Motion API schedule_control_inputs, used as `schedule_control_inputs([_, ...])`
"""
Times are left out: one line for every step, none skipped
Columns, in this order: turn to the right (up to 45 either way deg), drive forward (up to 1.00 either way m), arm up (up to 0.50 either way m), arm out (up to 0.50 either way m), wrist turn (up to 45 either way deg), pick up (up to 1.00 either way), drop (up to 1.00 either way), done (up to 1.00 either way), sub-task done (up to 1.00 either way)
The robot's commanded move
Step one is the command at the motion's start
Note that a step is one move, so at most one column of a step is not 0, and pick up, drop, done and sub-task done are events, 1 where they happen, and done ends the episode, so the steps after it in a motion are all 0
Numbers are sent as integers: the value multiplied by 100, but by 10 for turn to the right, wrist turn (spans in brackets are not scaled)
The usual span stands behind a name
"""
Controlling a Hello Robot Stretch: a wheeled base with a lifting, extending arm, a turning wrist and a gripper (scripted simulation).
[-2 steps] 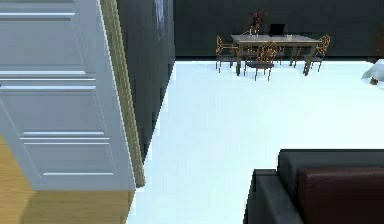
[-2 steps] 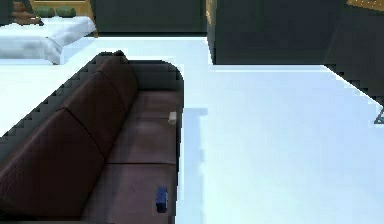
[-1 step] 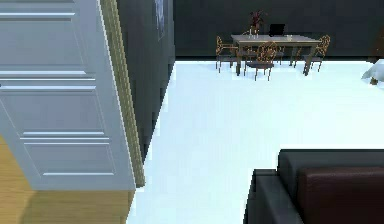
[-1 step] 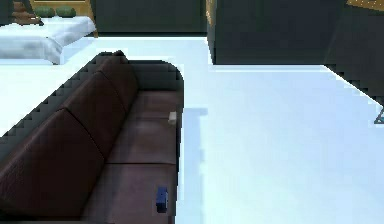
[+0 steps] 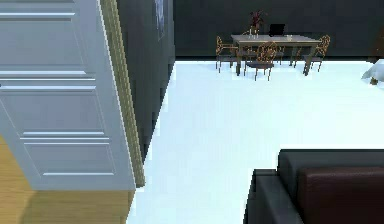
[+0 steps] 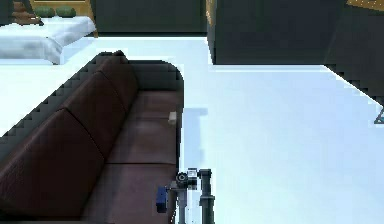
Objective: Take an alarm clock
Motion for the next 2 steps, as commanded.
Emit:
schedule_control_inputs([0, 0, 0, 0, 450, 0, 0, 0, 0])
schedule_control_inputs([0, 0, 0, 0, 450, 0, 0, 0, 0])
